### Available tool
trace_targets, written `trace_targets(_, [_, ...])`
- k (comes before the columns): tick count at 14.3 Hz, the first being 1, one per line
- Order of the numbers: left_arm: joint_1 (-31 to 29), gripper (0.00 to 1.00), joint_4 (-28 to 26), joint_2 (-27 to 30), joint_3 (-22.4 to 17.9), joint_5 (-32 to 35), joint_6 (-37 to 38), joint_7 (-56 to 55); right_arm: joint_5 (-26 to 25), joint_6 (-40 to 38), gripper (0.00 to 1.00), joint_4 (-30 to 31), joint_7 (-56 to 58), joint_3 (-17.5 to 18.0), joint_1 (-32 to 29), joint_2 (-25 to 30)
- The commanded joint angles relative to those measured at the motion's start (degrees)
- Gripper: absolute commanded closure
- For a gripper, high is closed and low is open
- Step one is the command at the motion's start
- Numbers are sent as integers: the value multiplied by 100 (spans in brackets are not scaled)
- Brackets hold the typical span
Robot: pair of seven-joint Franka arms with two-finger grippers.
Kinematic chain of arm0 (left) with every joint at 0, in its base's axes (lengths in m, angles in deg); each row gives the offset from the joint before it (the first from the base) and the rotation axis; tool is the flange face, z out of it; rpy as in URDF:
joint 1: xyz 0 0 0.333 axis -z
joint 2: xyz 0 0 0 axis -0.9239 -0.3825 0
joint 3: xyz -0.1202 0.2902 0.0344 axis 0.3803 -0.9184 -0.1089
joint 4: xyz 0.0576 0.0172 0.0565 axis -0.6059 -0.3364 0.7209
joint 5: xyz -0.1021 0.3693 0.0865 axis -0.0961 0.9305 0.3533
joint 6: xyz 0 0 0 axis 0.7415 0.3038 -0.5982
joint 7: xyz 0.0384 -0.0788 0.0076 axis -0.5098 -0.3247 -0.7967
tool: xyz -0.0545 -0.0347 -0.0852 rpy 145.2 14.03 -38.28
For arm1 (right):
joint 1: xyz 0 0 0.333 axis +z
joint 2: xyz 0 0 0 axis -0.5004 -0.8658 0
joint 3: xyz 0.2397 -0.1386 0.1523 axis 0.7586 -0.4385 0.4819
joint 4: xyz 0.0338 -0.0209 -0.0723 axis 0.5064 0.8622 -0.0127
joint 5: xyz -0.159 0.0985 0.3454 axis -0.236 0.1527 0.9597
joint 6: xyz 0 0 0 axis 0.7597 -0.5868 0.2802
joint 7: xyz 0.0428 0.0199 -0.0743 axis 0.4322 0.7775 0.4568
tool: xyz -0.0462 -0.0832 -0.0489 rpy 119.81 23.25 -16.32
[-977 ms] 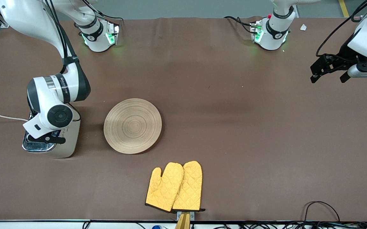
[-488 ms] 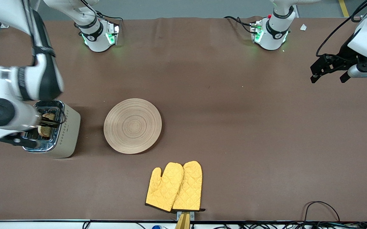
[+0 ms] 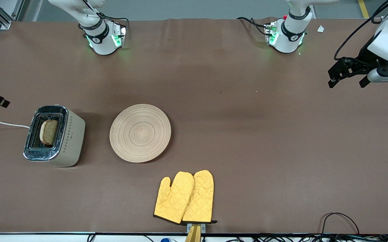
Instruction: Move plate and put bread in toaster
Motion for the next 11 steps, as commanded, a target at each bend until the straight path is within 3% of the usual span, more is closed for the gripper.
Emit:
trace_targets(1, [-23, 0, 48, -5, 20, 36, 18, 55, 164, -3, 0, 199, 38, 124, 77, 141])
trace_targets(11, [-23, 0, 223, -102, -33, 36, 18, -32, 164, 7, 0, 190, 99, 115, 166, 132])
